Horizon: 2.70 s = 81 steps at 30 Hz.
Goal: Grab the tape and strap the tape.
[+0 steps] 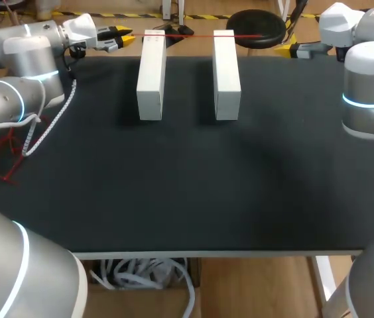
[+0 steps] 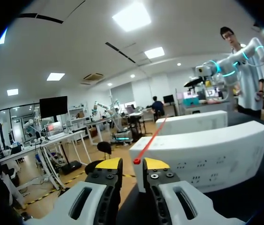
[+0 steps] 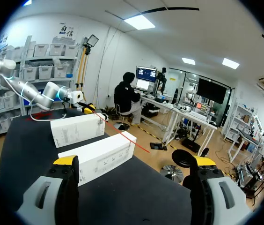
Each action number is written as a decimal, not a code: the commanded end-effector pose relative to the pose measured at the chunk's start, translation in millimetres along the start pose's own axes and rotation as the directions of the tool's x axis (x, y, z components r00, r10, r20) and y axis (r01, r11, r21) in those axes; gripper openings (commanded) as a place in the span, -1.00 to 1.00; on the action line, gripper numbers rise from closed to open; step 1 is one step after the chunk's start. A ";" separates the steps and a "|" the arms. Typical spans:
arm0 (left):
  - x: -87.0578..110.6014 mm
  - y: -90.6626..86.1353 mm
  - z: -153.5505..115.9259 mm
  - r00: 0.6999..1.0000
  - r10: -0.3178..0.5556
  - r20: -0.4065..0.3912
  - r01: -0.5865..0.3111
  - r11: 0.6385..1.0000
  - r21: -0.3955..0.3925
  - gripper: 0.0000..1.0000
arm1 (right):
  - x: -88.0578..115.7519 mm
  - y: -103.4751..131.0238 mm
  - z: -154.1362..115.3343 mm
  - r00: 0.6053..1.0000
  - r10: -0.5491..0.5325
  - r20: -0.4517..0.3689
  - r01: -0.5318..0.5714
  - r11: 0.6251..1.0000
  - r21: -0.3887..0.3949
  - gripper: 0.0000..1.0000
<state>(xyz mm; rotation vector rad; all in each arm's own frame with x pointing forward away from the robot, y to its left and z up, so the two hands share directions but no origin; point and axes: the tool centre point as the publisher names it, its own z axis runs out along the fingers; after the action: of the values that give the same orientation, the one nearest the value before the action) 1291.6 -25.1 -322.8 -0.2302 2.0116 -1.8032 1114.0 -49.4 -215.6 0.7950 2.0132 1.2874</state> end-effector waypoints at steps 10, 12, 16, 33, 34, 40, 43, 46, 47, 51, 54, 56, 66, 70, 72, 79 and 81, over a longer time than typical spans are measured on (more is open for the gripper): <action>-6.9 6.7 2.9 0.200 0.009 -0.980 0.003 1.000 0.009 -1.00 | -0.1 -0.2 0.3 1.000 0.000 0.000 0.000 1.000 -0.001 1.00; -6.5 6.4 2.7 0.199 0.010 -0.980 0.001 1.000 0.011 -1.00 | -0.1 -0.2 0.3 1.000 0.000 0.000 0.000 1.000 -0.001 1.00; -5.3 5.9 2.7 0.197 0.012 -0.980 -0.001 1.000 0.012 -1.00 | -0.1 -0.2 0.3 1.000 0.000 0.000 0.000 1.000 -0.001 1.00; -3.5 -27.0 4.0 0.284 0.121 -0.951 -0.058 0.992 0.109 -1.00 | -0.1 -0.2 0.3 1.000 0.000 0.000 0.000 1.000 -0.001 1.00; -3.0 -31.2 3.9 0.298 0.135 -0.945 -0.063 0.991 0.122 -1.00 | -0.1 -0.2 0.3 1.000 0.000 0.000 0.000 1.000 -0.001 1.00; -0.1 -54.3 2.8 0.361 0.162 -0.919 -0.053 0.987 0.153 -1.00 | -0.1 -0.2 0.3 1.000 0.000 0.000 0.000 1.000 -0.001 1.00; 0.5 -65.5 1.7 0.374 0.173 -0.911 -0.064 0.985 0.161 -1.00 | -0.1 -0.2 0.3 1.000 0.000 0.000 0.000 1.000 -0.001 1.00; 0.5 -77.6 -0.4 0.394 0.187 -0.900 -0.079 0.982 0.170 -1.00 | -0.1 -0.2 0.3 1.000 0.000 0.000 0.000 1.000 -0.001 1.00; 0.2 -81.4 -1.2 0.401 0.195 -0.895 -0.084 0.981 0.176 -1.00 | -0.1 -0.2 0.3 1.000 0.000 0.000 0.000 1.000 -0.001 1.00; -0.3 -100.5 -3.2 0.430 0.226 -0.874 -0.112 0.974 0.197 -1.00 | -0.1 -0.2 0.3 1.000 0.000 0.000 0.000 1.000 -0.001 1.00; -0.2 -116.3 -2.9 0.458 0.264 -0.849 -0.136 0.965 0.226 -1.00 | -0.1 -0.2 0.3 1.000 0.000 0.000 0.000 1.000 -0.001 1.00; -0.2 -127.1 -2.7 0.469 0.279 -0.838 -0.155 0.960 0.233 -1.00 | -0.1 -0.2 0.3 1.000 0.000 0.000 0.000 1.000 -0.001 1.00; 3.3 -186.8 -6.4 0.513 0.360 -0.779 -0.243 0.931 0.271 -1.00 | -0.1 -0.2 0.3 1.000 0.000 0.000 0.000 1.000 -0.001 1.00; 6.7 -207.7 -9.7 0.544 0.381 -0.747 -0.259 0.924 0.282 -1.00 | -0.1 -0.2 0.3 1.000 0.000 0.000 0.000 1.000 -0.001 1.00; 9.4 -218.5 -11.1 0.558 0.393 -0.731 -0.267 0.919 0.290 -1.00 | -0.1 -0.2 0.3 1.000 0.000 0.000 0.000 1.000 -0.001 1.00; 25.3 -260.2 -23.6 0.590 0.453 -0.669 -0.323 0.891 0.319 -1.00 | -0.1 -0.2 0.3 1.000 0.000 0.000 0.000 1.000 -0.001 1.00; 31.1 -272.7 -27.1 0.588 0.466 -0.661 -0.343 0.884 0.318 -1.00 | -0.1 -0.2 0.3 1.000 0.000 0.000 0.000 1.000 -0.001 1.00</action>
<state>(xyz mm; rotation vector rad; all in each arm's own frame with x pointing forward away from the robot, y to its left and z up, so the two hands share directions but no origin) 1217.3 -53.8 -78.0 0.5677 1.7995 -1.9410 1114.0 -49.4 -215.6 0.7950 2.0133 1.2874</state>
